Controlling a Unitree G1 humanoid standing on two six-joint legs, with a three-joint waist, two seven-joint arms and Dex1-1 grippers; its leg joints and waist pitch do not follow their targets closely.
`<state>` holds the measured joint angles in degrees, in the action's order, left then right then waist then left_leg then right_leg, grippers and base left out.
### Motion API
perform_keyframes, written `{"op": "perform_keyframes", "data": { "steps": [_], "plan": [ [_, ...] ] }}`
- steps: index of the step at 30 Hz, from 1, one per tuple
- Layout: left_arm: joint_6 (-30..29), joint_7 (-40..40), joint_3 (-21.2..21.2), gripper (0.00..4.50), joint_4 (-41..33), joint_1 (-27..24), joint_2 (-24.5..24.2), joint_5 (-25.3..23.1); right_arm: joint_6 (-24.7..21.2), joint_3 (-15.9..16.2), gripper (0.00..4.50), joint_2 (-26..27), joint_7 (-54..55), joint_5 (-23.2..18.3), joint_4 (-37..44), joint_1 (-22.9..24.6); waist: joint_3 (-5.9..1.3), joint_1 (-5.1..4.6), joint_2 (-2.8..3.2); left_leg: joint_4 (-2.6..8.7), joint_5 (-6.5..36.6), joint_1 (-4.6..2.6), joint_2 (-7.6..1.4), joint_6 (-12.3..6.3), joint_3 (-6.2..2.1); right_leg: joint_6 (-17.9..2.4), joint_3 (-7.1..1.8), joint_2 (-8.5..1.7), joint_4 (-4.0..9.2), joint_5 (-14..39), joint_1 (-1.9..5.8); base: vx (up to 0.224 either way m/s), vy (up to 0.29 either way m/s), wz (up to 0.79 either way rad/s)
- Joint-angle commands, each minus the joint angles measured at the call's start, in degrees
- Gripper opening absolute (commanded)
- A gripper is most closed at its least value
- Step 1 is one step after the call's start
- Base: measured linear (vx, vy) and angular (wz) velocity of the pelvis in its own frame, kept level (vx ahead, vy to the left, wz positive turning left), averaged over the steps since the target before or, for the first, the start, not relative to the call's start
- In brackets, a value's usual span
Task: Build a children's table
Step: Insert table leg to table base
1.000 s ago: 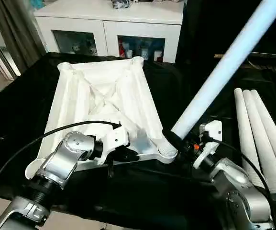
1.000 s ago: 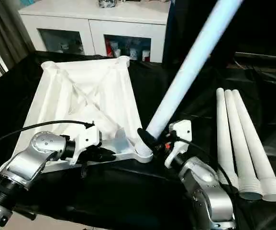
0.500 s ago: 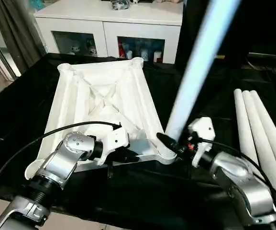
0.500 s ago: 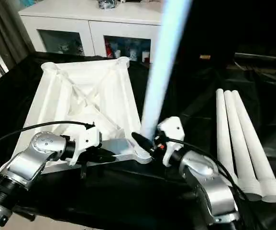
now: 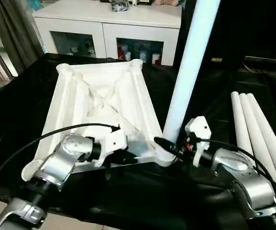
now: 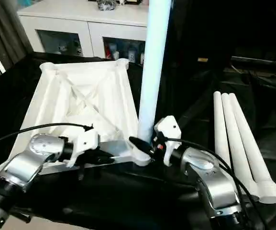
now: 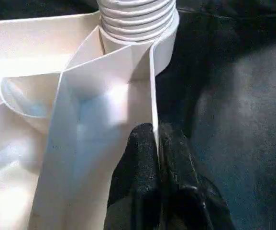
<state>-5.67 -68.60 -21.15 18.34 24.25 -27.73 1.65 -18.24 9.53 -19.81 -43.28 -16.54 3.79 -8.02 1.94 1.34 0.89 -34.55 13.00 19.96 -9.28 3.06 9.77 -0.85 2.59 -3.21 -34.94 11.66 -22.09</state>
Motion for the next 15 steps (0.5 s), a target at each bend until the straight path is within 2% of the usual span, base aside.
{"op": "perform_keyframes", "data": {
  "steps": [1, 3, 6, 9, 11, 13, 14, 15],
  "plan": [
    [1.8, -4.1, -0.2, 0.0, -4.2, 0.0, -0.2, 2.9, -2.9, 4.6, 1.88, -0.6, -2.6, 0.5, -5.1, 3.3, -2.35, 0.06, -0.11, 4.61, 8.6, 0.21, -3.93, -2.58, -1.36, -13.0, -3.2, -5.14, 4.16, 8.9, 2.47, 0.0, 0.0, 0.0],
    [1.3, -5.0, -0.3, 0.0, -5.0, -0.2, -0.5, 3.4, -2.6, 5.0, 1.88, -0.9, -3.6, 0.5, -4.9, 3.7, -2.28, 0.15, 0.05, 4.7, 9.3, 0.05, -4.04, -2.47, -1.34, -13.1, -3.19, -5.17, 4.3, 9.5, 2.34, 0.0, 0.0, 0.0],
    [1.4, -4.8, -0.1, 0.0, -4.8, -0.1, -0.5, 3.3, -2.2, 4.9, 1.88, -0.9, -3.8, 0.8, -5.2, 3.8, -2.18, 0.15, -0.06, 4.88, 10.8, -0.01, -4.04, -1.84, -1.36, -12.7, -3.19, -5.1, 4.49, 11.7, 2.29, 0.0, 0.0, 0.0],
    [2.3, -3.1, 0.1, 0.0, -2.7, 0.7, -0.3, 1.8, -1.3, 4.4, 1.88, -0.3, -2.9, 1.6, -6.7, 3.3, -2.19, 0.22, 0.02, 4.96, 11.8, -0.1, -4.0, -1.17, -1.41, -12.3, -3.23, -5.11, 4.64, 12.9, 2.18, 0.0, 0.0, 0.0],
    [2.0, -2.3, 0.0, 0.0, -2.0, 1.1, -0.1, 1.2, -0.8, 4.0, 1.88, 0.2, -1.7, 2.3, -7.8, 2.9, -2.17, 0.17, -0.27, 5.02, 12.2, -0.02, -4.0, -0.99, -1.44, -12.1, -3.24, -5.15, 4.69, 13.4, 2.23, 0.0, 0.0, 0.0],
    [2.0, -0.6, 0.2, 0.0, -1.0, 1.6, 0.4, 0.4, 0.0, 3.5, 1.88, 0.9, 0.6, 3.8, -9.6, 2.2, -2.02, 0.12, -0.23, 5.13, 13.3, -0.09, -4.01, -0.71, -1.47, -11.8, -3.21, -5.15, 4.84, 15.3, 2.02, 0.0, 0.0, 0.0],
    [1.1, 0.4, 0.3, 0.0, -0.6, 1.9, 0.6, 0.0, 0.7, 2.9, 1.88, 1.6, 2.6, 4.6, -11.0, 1.7, -1.66, -0.01, -0.34, 5.3, 16.4, -0.34, -3.88, 0.12, -1.57, -10.4, -3.15, -5.16, 5.38, 21.2, 1.78, 0.0, 0.0, 0.0],
    [0.8, 1.3, 0.5, 0.0, -0.1, 2.1, 1.0, -0.3, 1.3, 2.2, 1.88, 2.3, 4.7, 5.3, -12.7, 1.1, -1.53, -0.02, -0.3, 5.33, 17.6, -0.49, -3.89, 0.4, -1.65, -9.8, -3.23, -5.24, 5.63, 23.5, 1.55, 0.0, 0.0, 0.0]
  ]
}}
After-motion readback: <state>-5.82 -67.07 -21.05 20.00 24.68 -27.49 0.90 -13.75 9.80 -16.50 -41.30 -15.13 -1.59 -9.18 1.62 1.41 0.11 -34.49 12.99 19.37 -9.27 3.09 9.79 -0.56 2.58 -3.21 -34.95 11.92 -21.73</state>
